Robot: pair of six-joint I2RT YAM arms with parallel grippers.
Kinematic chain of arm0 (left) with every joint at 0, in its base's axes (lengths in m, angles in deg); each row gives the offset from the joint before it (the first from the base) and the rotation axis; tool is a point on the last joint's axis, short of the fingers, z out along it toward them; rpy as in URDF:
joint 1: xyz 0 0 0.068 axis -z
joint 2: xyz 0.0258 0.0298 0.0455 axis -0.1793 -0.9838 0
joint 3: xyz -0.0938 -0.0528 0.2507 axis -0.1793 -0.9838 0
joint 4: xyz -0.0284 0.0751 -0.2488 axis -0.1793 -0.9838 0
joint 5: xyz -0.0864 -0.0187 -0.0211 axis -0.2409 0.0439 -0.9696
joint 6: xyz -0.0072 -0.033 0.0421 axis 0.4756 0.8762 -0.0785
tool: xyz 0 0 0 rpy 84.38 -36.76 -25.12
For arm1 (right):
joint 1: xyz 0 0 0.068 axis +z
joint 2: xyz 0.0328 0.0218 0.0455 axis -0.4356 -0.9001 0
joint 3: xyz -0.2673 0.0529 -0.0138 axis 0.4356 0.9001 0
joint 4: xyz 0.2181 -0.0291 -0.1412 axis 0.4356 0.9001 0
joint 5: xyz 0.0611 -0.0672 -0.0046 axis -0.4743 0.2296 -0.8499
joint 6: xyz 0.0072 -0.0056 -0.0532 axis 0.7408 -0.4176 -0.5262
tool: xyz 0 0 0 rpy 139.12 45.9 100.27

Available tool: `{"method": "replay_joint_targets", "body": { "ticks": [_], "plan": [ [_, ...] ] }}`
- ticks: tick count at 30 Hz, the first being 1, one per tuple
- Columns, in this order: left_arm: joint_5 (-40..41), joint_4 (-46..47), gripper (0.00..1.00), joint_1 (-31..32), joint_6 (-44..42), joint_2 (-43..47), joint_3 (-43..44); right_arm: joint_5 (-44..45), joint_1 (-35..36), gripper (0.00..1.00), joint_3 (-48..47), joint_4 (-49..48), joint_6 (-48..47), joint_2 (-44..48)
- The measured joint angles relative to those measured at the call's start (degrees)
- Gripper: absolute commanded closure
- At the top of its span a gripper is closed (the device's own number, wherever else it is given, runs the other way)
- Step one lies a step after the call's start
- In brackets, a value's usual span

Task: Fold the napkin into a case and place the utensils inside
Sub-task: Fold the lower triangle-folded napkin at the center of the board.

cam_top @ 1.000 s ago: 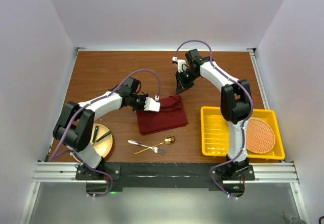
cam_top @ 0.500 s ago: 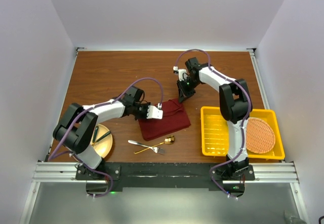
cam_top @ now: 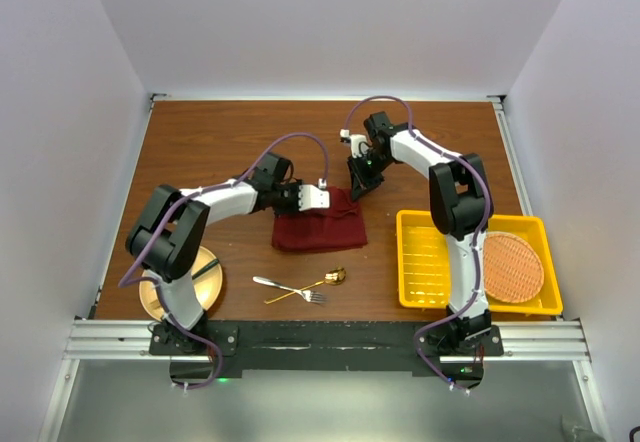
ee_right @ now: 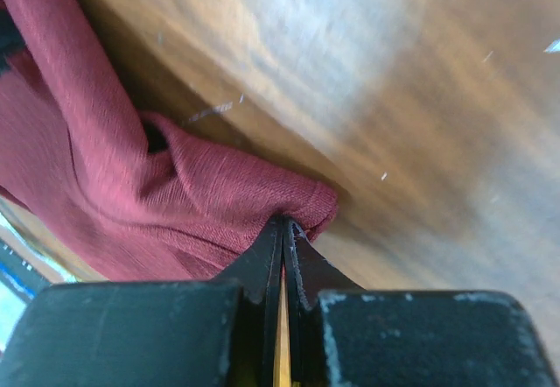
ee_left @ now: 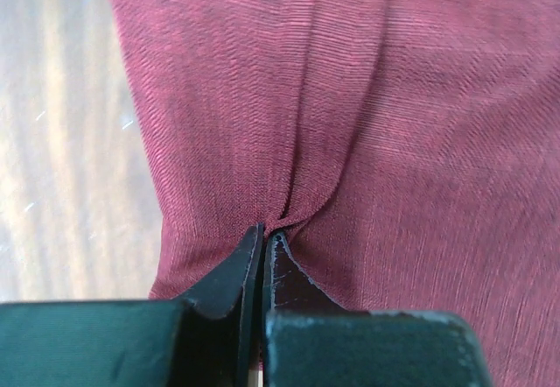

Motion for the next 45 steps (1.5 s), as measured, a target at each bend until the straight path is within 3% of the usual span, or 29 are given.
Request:
{"method": "replay_joint_targets", "body": {
  "ticks": [9, 33, 45],
  "plan": [
    [1.6, -4.1, 1.00, -2.3, -2.2, -0.8, 2.7, 2.6, -0.6, 0.98, -3.7, 0.3, -2.7, -0.8],
    [2.3, -22.2, 1.00, 1.8, -0.2, 0.8, 12.2, 1.1, -1.2, 0.97, -2.8, 1.1, -2.7, -0.7],
    [2.1, -16.9, 1.00, 2.6, 2.3, 0.4, 4.7, -0.1, -1.4, 0.95, -2.6, 1.1, -2.2, 0.1]
  ]
}}
